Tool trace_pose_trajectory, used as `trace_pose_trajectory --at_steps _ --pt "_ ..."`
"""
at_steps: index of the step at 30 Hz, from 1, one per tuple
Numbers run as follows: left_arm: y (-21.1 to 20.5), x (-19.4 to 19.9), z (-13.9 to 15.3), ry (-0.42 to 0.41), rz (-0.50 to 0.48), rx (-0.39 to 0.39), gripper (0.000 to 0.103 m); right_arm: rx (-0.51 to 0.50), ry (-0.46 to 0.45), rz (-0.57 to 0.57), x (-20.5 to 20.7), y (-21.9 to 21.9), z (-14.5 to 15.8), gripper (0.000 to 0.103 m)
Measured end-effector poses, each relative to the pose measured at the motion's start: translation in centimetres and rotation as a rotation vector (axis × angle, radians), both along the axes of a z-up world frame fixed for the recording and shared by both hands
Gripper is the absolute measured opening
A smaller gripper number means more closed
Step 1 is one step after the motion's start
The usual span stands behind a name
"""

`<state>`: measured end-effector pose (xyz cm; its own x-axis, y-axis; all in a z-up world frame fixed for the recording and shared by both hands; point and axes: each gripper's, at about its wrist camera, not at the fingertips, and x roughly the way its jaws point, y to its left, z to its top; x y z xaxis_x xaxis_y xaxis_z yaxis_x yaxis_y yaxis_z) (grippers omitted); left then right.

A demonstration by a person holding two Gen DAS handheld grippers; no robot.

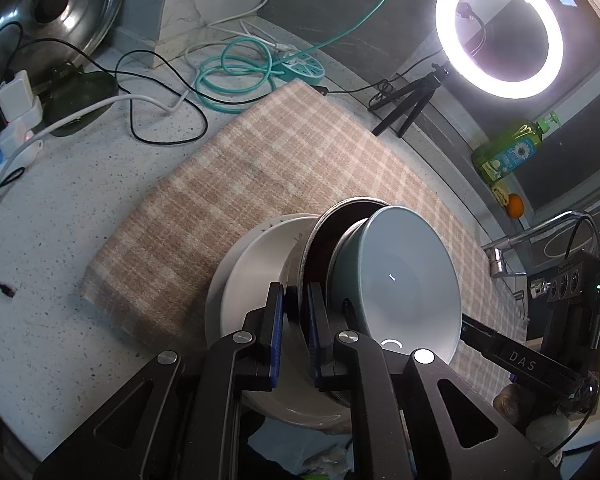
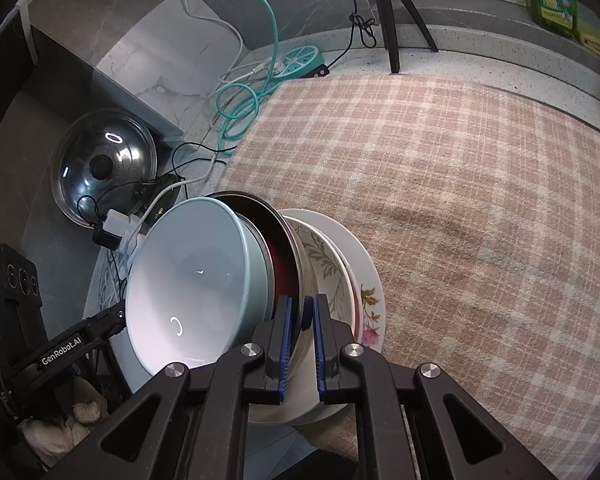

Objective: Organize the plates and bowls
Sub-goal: 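Lift the nested bowl stack with both grippers and carry it over the plates, then lower the nested bowls onto the plate stack and open both grippers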

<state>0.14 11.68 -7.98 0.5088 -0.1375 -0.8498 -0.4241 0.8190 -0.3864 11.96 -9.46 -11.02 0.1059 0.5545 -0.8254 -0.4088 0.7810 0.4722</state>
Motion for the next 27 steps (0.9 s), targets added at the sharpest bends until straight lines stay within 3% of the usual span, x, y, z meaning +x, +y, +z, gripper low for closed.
trace_pose_trajectory --at_steps 27 --pt "0.24 0.05 -0.97 0.023 0.024 -0.007 0.009 0.008 0.009 0.042 -0.17 0.31 -0.33 0.013"
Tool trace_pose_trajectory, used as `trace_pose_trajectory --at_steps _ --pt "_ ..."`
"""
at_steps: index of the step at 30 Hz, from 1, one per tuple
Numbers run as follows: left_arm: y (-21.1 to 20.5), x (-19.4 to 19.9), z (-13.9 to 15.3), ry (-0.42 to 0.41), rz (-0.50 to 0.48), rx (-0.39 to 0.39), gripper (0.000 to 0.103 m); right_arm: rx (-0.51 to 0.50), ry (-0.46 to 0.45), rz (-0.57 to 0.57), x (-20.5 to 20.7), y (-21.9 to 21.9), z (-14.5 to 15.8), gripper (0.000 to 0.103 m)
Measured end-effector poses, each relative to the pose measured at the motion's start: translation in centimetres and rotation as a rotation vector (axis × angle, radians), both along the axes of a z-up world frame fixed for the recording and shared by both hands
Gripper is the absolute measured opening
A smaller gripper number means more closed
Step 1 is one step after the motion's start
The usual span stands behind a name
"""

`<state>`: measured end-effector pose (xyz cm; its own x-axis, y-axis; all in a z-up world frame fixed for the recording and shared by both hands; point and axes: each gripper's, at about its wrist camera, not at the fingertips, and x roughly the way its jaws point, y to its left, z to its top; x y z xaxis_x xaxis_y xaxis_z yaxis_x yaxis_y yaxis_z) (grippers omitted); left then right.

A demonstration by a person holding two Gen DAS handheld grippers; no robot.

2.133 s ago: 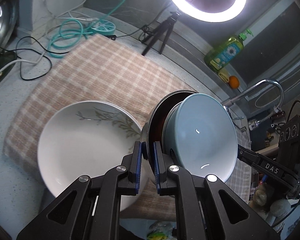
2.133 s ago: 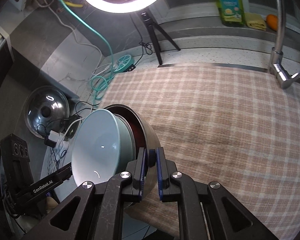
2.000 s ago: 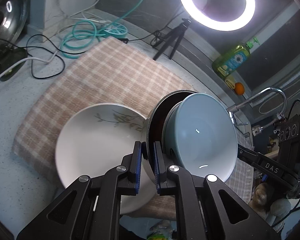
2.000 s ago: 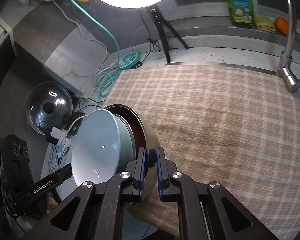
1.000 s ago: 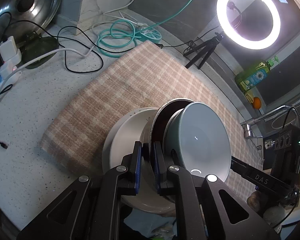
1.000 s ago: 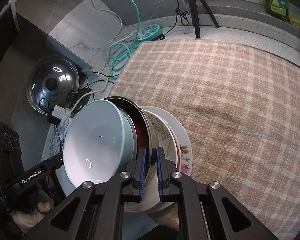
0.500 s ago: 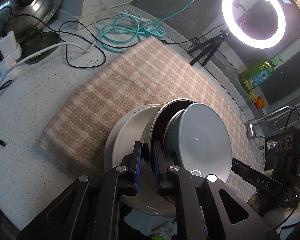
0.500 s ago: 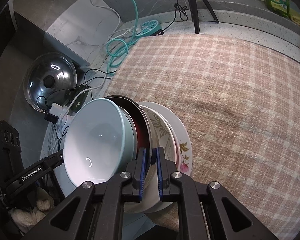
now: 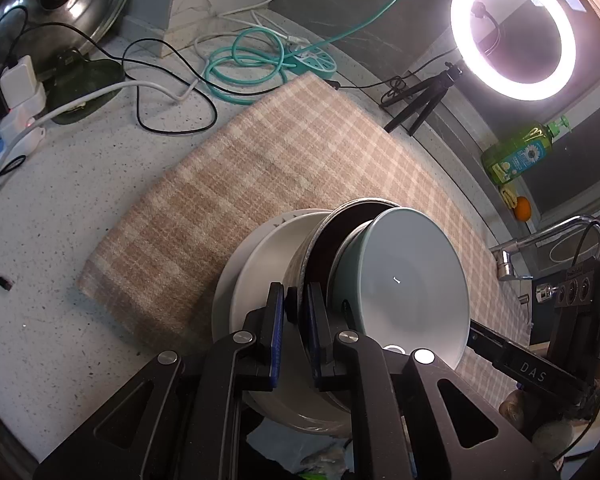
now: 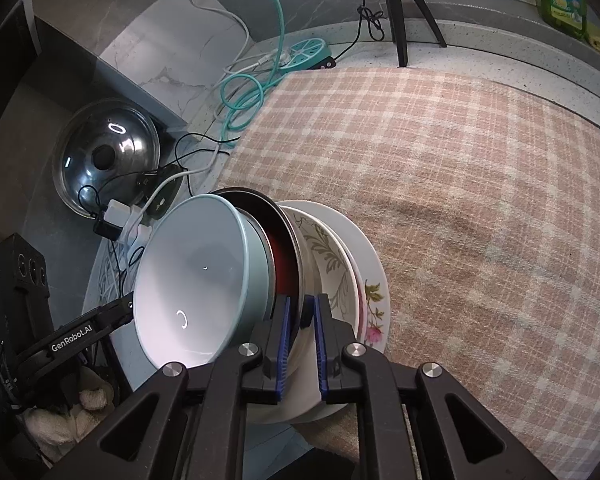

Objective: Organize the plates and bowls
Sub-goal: 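Lower the nested bowls onto the plate stack and open both grippers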

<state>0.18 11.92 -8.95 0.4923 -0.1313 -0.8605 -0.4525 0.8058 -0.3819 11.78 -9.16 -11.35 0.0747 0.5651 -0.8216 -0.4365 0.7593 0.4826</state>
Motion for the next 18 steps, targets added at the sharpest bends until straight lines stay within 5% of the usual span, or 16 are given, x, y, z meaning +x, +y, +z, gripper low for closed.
trace_pose_trajectory --at_steps 18 --pt "-0.4 -2.7 1.9 -0.024 0.053 0.095 0.022 0.010 -0.107 -0.040 -2.2 -4.3 2.7 0.030"
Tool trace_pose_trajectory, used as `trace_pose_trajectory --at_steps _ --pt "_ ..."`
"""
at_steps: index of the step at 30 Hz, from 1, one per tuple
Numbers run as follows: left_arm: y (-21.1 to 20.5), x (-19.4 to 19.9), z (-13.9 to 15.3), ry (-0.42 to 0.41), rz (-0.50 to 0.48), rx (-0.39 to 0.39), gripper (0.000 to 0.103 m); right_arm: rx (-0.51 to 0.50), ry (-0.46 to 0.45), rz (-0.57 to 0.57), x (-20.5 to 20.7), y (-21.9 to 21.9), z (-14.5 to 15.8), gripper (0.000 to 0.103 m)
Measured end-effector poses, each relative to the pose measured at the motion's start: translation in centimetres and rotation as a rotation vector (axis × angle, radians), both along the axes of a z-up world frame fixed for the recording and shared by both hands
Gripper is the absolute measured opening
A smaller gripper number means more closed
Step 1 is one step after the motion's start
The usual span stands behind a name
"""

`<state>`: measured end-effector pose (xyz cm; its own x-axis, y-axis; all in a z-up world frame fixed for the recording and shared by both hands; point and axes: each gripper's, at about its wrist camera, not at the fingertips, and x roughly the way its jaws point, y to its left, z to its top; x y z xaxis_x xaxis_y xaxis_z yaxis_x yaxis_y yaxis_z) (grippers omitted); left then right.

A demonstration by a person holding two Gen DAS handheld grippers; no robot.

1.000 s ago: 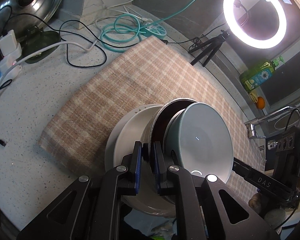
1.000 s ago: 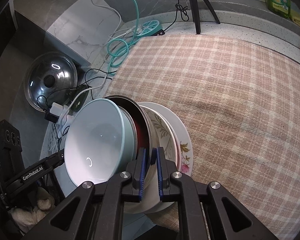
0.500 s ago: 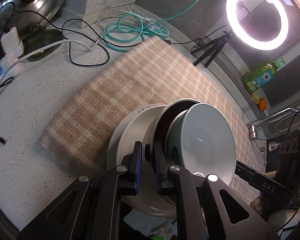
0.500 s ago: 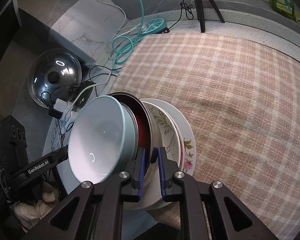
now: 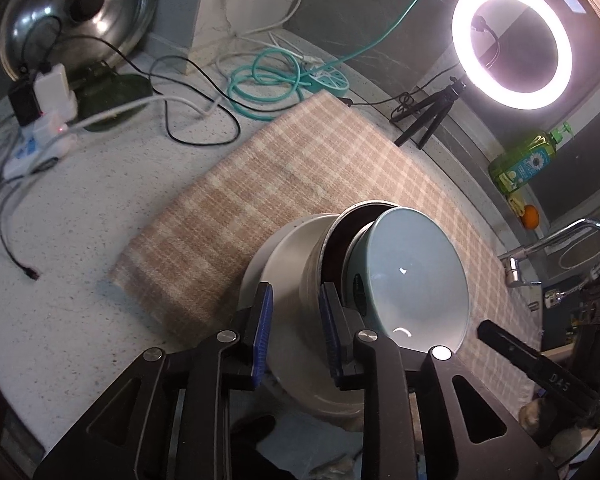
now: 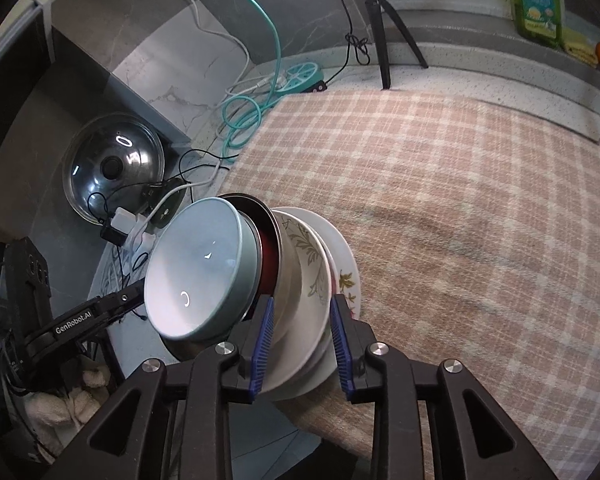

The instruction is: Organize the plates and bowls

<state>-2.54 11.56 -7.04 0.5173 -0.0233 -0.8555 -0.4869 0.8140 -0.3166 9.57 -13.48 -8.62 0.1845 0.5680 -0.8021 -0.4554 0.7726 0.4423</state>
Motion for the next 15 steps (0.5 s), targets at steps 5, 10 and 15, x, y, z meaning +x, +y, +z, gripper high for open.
trace_pose_trajectory --at_steps 5,10,15 --pt "-1.1 -1.6 1.5 0.007 -0.008 0.128 0.022 -0.013 -0.065 -0.006 -1.9 -1.5 1.2 0.036" --pt "-2.0 -3.1 2.9 -0.011 -0.064 0.174 0.022 -0.047 -0.138 -0.052 -3.9 -2.4 2.3 0.047" --pt "-4.2 -3.7 4.3 -0.060 -0.189 0.215 0.048 -0.081 -0.206 -0.128 -6.5 -2.8 3.4 0.048"
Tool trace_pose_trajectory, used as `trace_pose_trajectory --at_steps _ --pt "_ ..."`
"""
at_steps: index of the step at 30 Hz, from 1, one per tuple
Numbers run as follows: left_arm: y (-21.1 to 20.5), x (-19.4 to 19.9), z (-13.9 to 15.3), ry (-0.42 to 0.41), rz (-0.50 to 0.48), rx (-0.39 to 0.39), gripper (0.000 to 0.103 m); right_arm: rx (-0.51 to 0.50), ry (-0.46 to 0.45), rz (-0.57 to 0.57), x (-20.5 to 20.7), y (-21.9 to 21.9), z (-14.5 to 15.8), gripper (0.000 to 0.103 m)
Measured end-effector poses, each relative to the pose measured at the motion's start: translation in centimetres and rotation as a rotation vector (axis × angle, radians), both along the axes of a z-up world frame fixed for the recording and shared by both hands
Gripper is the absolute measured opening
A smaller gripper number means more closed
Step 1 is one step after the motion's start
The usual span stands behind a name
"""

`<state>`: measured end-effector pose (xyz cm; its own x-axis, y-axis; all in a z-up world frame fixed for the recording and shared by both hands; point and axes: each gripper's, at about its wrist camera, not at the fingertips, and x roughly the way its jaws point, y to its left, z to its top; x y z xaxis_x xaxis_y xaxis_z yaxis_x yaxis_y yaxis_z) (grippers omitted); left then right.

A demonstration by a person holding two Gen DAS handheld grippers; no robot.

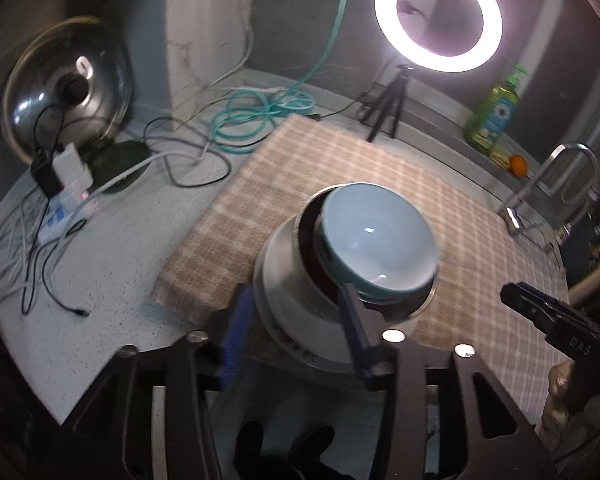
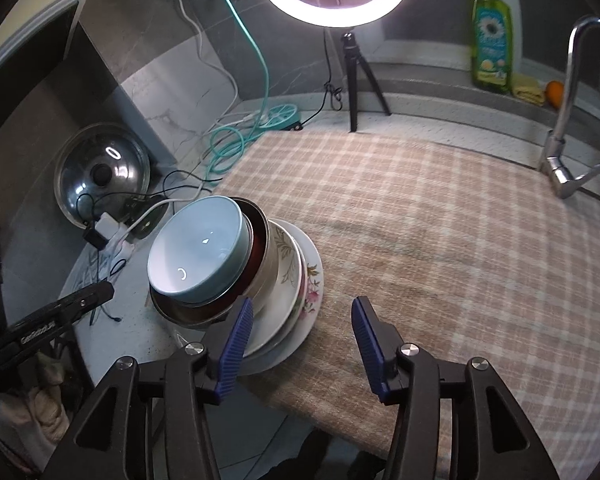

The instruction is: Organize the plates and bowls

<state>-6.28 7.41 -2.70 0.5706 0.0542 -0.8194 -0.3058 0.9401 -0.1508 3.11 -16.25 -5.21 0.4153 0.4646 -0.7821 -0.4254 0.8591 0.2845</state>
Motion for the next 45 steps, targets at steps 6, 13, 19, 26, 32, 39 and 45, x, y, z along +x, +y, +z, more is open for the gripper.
trace_pose_trajectory --at_steps 6,13,19,26,32,39,45 --pt "-1.1 -0.1 1.0 -0.020 -0.135 -0.005 0.050 -0.024 -0.042 -0.114 -3.3 1.4 1.1 0.049" --pt "-1.4 -0.5 1.4 -0.053 -0.246 0.026 0.062 -0.025 -0.109 -0.224 -6.6 2.7 1.7 0.065" --pt "-1.9 -0.8 1.7 -0.064 -0.303 0.016 0.062 -0.041 -0.137 -0.264 -7.9 2.7 2.4 0.071" --pt "-1.6 -1.2 2.1 -0.071 -0.301 0.018 0.068 -0.035 -0.149 -0.293 -8.3 2.3 2.9 0.081" --pt "-1.4 -1.6 2.4 -0.083 -0.288 0.023 0.068 -0.040 -0.156 -0.281 -8.8 2.6 3.1 0.082" --pt "-1.7 -2.2 2.8 -0.095 -0.294 0.036 0.068 -0.036 -0.161 -0.289 -9.3 2.3 3.3 0.082" --pt "-1.8 -2.5 2.7 -0.094 -0.299 0.039 0.068 -0.031 -0.157 -0.298 -9.7 1.9 3.3 0.082"
